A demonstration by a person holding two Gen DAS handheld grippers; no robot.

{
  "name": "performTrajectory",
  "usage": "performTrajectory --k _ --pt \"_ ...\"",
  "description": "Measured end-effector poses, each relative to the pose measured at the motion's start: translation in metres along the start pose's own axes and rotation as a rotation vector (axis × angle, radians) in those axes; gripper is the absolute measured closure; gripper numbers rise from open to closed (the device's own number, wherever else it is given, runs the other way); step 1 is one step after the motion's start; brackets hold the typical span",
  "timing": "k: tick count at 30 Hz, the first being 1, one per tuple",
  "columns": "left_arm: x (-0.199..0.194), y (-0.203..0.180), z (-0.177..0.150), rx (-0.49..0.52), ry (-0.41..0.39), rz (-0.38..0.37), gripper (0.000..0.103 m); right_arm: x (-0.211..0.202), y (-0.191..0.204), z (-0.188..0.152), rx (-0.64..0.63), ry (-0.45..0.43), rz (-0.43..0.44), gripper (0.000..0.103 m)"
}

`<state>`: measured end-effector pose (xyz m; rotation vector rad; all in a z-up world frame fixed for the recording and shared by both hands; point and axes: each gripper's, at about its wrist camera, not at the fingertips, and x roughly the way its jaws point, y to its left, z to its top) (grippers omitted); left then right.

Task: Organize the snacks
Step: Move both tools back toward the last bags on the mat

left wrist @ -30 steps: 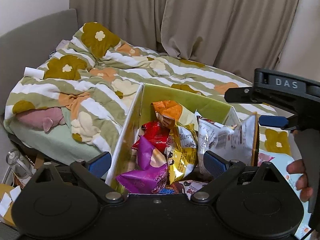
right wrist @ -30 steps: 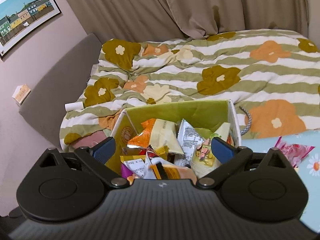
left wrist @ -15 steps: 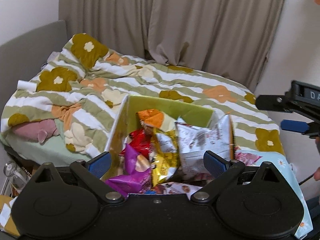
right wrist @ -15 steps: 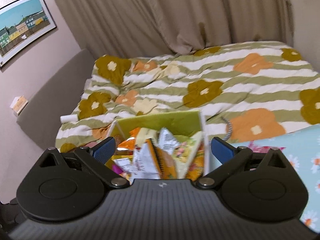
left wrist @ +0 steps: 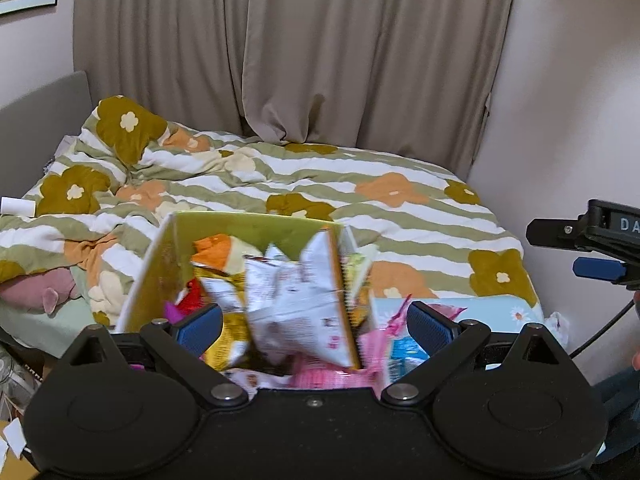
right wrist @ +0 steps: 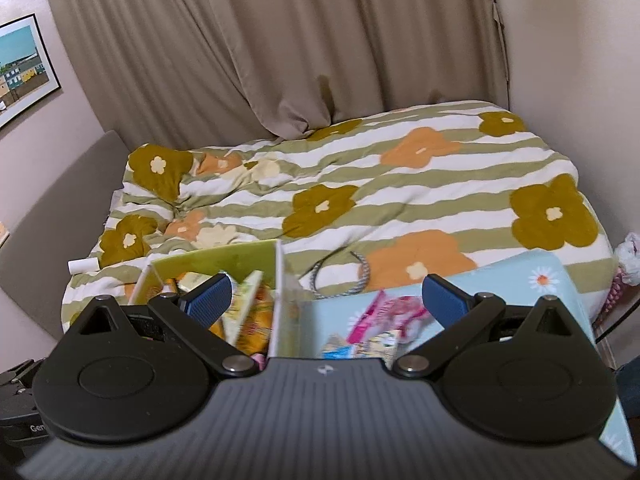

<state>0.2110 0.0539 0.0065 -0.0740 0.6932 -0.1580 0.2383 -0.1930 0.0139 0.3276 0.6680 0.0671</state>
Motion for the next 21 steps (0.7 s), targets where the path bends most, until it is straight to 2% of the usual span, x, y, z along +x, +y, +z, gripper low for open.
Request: performTrajectory --k 6,13,16,21 --pt "0.000 -0.050 -0.009 -0.044 -0.006 0.058 0.003 -0.005 -0.050 0.013 -0.021 0.029 0.063 0.000" --pt "0.012 -0.109 -0.029 -0.097 0.010 0.144 0.002 0.012 -0.101 0.025 -0.083 0.102 0.150 0.000" --pt "0.024 -0.126 -0.041 -0.161 0.026 0.173 0.002 0.028 -0.116 0.028 -0.118 0.150 0.185 0.000" --pt "0.055 -0.139 -0.058 -0.345 0.038 0.203 0.002 0.066 -0.134 0.033 -0.165 0.231 0.233 0.000"
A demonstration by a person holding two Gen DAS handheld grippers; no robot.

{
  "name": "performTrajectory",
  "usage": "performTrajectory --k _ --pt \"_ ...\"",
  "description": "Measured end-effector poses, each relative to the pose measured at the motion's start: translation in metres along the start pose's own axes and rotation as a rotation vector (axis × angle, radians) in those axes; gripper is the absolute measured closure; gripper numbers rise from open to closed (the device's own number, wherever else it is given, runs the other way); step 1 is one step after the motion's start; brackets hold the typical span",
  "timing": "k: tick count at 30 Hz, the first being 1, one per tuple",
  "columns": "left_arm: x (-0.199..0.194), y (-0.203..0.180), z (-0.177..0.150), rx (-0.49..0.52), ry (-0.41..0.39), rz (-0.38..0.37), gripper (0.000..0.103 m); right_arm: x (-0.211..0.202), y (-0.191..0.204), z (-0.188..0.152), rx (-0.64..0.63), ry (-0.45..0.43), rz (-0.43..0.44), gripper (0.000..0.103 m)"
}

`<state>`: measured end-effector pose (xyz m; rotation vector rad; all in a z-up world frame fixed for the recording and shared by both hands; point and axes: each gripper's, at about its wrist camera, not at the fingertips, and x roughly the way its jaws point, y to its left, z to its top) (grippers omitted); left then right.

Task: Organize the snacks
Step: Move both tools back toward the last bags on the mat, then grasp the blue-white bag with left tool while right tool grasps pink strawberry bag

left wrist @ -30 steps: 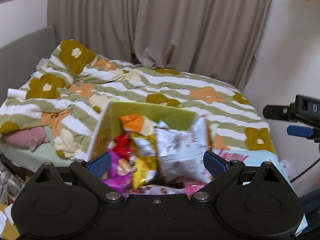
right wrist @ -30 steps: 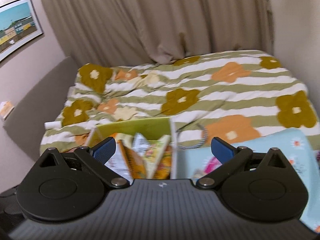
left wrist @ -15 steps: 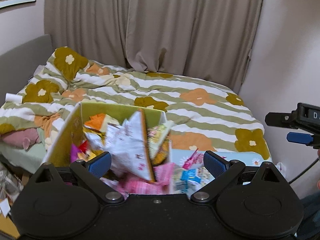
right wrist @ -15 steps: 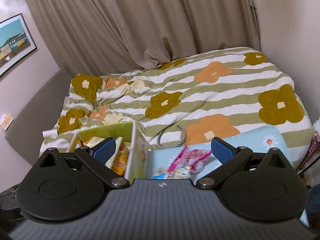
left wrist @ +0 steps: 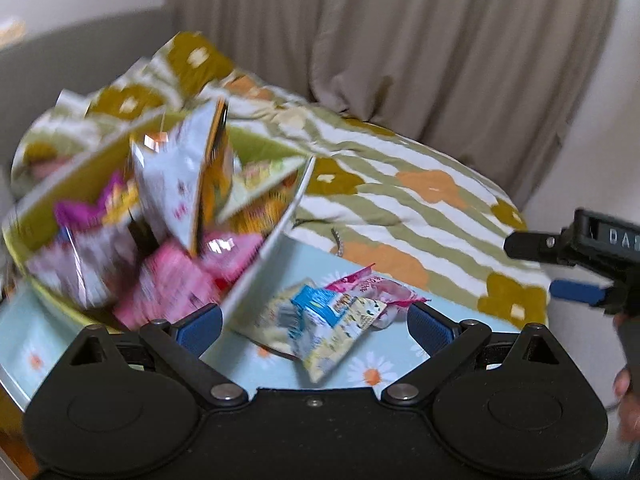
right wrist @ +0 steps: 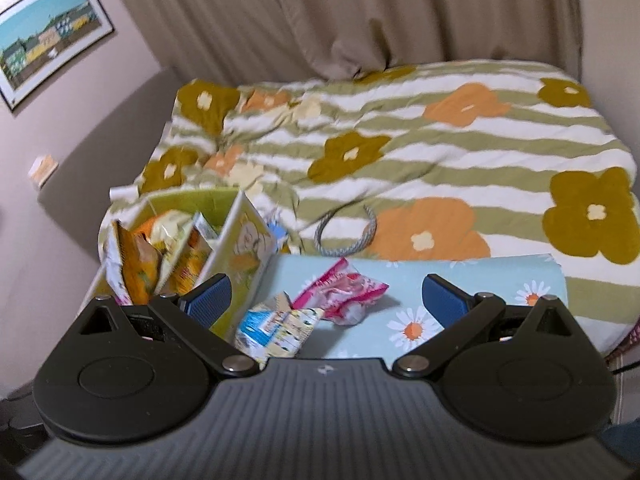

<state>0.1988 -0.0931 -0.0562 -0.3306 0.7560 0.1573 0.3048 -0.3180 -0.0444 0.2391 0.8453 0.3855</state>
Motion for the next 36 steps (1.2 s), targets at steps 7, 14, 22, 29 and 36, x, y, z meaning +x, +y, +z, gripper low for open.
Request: performTrajectory --k 7,14,22,29,36 --pt "0.058 -0.012 -0.005 -0.162 0.022 0.078 0.002 0.056 -0.025 0.010 -0.055 0.079 0.017 0.000" --pt "0.109 -0.027 0.001 -0.208 0.018 0.215 0.001 0.109 -0.038 0.014 -0.088 0.135 0.033 0.000" --pt "0.160 -0.043 0.003 -0.191 0.030 0.361 0.001 0.151 -0.051 0.018 -0.086 0.190 0.037 0.000" --pt "0.173 -0.019 -0.016 -0.234 0.115 0.368 0.001 0.176 -0.052 0.013 -0.111 0.236 0.050 0.000" --pt "0.162 -0.007 -0.032 -0.246 0.199 0.262 0.008 0.191 -0.041 0.002 -0.206 0.266 0.073 0.000"
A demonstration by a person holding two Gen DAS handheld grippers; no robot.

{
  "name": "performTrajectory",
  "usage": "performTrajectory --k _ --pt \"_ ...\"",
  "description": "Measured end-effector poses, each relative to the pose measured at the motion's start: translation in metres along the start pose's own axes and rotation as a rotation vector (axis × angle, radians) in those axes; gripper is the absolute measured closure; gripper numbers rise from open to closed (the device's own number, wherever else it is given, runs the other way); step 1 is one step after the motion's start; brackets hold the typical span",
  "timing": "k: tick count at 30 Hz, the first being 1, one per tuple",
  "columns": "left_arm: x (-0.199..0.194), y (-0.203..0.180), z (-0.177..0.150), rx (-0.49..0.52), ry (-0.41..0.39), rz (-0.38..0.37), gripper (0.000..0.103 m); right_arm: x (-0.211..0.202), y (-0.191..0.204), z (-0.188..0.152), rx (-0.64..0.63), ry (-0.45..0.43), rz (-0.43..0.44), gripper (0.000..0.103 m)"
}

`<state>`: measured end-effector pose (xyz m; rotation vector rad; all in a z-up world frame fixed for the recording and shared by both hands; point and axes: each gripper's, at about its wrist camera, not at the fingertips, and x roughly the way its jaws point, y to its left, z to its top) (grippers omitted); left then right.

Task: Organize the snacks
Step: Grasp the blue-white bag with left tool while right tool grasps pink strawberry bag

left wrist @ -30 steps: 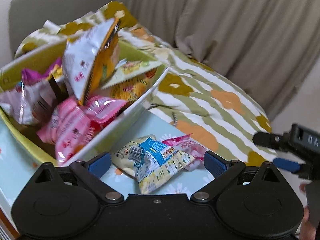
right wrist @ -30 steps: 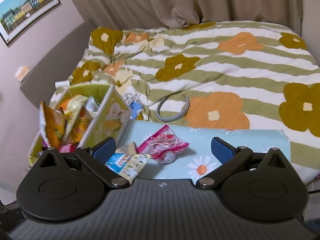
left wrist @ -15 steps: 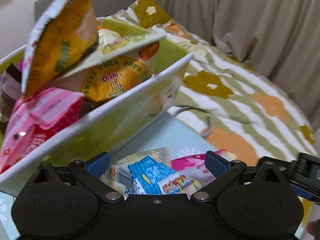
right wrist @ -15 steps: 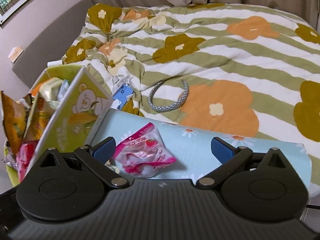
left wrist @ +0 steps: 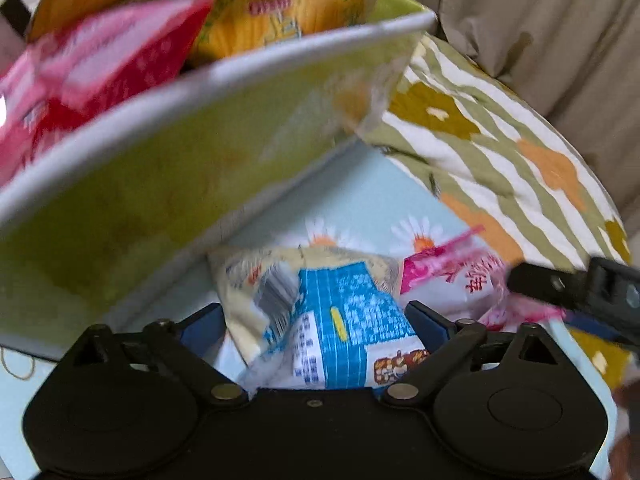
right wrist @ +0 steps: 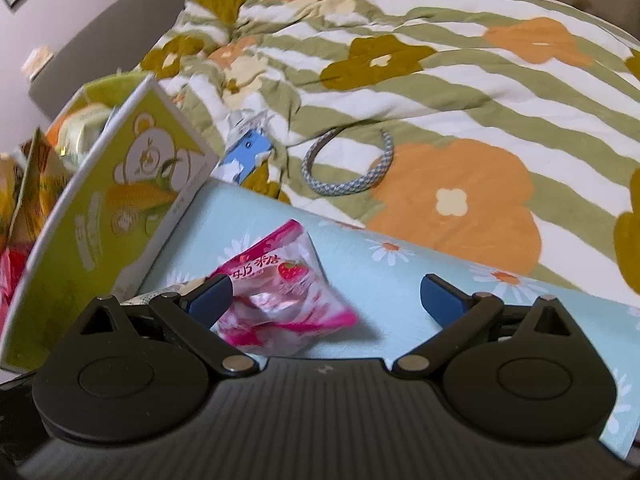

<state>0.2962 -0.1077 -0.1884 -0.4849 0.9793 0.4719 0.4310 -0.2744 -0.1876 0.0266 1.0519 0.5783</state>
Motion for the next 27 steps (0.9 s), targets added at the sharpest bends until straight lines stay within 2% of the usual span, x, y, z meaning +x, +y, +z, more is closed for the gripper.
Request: performTrajectory --k 3,6,9,11,16,22,27 --pt "-0.004 0.002 -0.005 0.056 0.010 -0.020 0.011 0.005 0.005 -0.001 -0.041 0.002 0.019 0.000" --pt "-0.010 0.005 -0.012 0.119 0.011 -0.051 0.020 0.012 0.010 -0.002 -0.111 0.019 0.016 0.000" --pt "-0.013 0.008 -0.016 0.145 0.002 -0.079 0.023 0.017 0.011 -0.007 -0.163 0.047 0.028 0.000" --pt "-0.017 0.011 -0.017 0.148 -0.002 -0.085 0.024 0.021 0.010 -0.010 -0.156 0.065 0.035 0.000" --pt "-0.017 0.010 -0.015 0.160 -0.006 -0.092 0.026 0.023 0.007 -0.014 -0.067 0.036 0.054 0.000" --pt "-0.022 0.012 -0.020 0.196 -0.022 -0.098 0.026 0.025 0.020 -0.020 -0.089 -0.009 -0.016 0.001" --pt "-0.027 0.013 -0.025 0.225 -0.038 -0.111 0.026 0.020 0.029 -0.032 -0.131 -0.036 -0.053 0.028"
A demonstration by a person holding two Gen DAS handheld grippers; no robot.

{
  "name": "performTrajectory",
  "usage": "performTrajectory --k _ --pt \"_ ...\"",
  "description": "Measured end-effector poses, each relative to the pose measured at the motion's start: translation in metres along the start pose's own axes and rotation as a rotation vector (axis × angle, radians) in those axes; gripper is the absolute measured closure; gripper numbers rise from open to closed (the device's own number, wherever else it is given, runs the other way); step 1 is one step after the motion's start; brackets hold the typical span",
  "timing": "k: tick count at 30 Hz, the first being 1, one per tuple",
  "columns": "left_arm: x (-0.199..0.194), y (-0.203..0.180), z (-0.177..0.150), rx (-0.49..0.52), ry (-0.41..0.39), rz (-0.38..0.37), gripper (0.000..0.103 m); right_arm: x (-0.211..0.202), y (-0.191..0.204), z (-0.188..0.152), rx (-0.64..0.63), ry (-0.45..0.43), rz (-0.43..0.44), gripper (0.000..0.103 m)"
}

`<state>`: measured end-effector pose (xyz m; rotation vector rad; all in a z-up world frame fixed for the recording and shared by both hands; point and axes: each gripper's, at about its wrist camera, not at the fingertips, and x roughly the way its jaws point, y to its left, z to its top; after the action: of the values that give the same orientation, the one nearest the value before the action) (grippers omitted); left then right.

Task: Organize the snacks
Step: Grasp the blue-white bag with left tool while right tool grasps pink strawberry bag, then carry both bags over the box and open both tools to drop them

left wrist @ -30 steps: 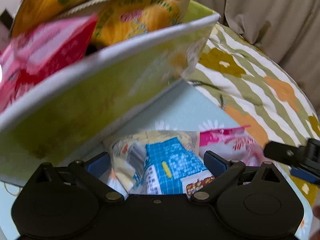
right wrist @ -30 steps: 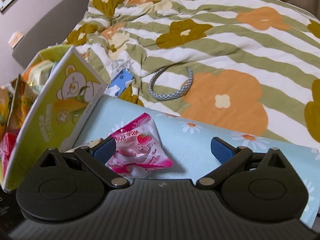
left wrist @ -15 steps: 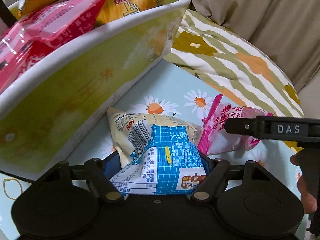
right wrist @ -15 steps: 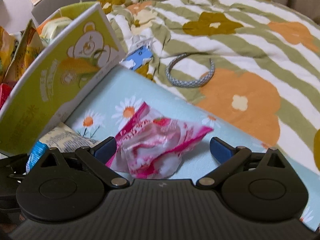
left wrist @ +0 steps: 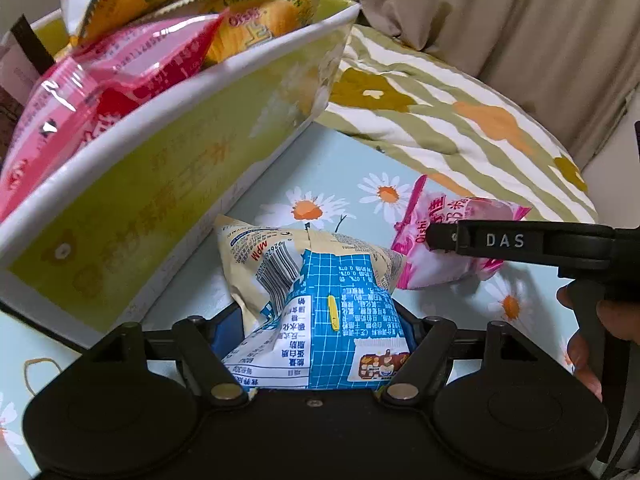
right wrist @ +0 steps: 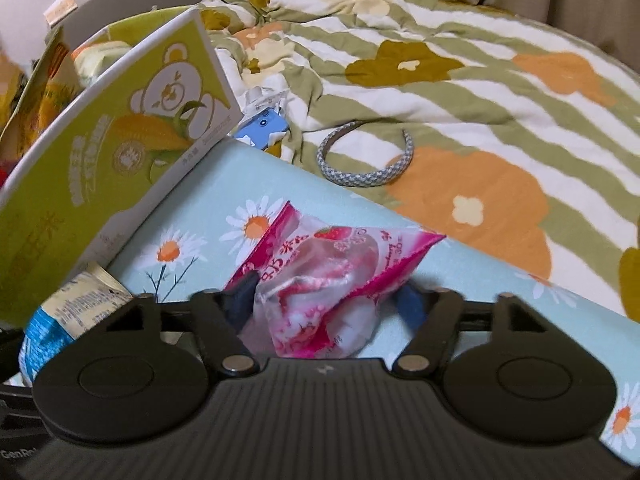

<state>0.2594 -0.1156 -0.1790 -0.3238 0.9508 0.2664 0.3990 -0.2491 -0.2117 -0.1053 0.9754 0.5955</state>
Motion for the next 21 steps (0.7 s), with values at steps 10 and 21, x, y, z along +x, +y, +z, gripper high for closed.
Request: performTrajectory --k 10,21 --pt "-0.049 0.001 -0.004 0.106 -0.084 -0.071 0.026 -0.058 0.013 -0.019 0.099 -0.074 -0.019 0.037" --pt "-0.134 0.040 -0.001 0.211 -0.187 -0.217 0.026 -0.158 0.091 -0.044 0.181 -0.211 -0.100 0.037"
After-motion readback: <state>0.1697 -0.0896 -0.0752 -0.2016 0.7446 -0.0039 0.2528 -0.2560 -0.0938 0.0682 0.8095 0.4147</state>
